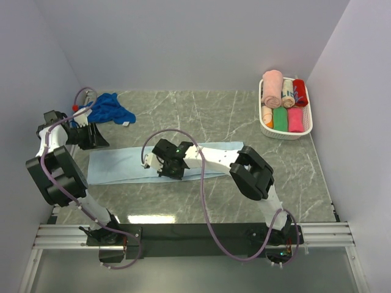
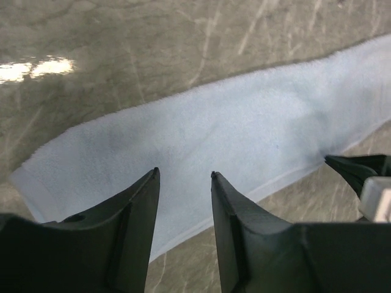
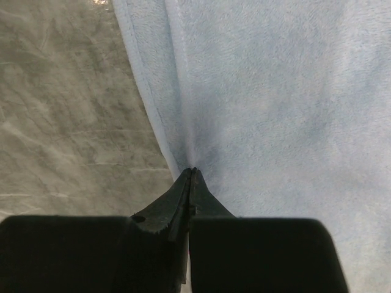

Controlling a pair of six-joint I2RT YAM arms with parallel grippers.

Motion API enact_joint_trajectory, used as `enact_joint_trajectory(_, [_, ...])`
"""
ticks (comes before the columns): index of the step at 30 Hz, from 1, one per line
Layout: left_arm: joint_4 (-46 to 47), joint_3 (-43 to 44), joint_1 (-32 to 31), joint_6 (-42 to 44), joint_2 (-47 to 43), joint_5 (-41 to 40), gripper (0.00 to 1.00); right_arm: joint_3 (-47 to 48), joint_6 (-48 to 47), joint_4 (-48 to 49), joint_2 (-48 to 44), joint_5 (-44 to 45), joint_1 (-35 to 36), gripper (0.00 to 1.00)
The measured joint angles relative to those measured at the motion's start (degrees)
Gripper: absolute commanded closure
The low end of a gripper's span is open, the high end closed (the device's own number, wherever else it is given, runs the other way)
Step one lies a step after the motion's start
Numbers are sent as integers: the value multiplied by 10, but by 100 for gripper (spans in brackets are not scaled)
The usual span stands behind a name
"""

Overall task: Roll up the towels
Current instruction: Fold the towel

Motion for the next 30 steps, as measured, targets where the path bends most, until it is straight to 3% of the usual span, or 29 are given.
enact_joint_trajectory(10, [-100,-3,3,161,-52,67,62,3,14,5,14,-10,-14,100])
enact_joint_trajectory(23, [-125,-27,17,224,-85,102,59,-22,37,-8,-52,-55,-20,100])
enact_joint_trajectory(30, [-128,-55,20,261,-101,99,53,-32,49,9,-5,-53,-12,98])
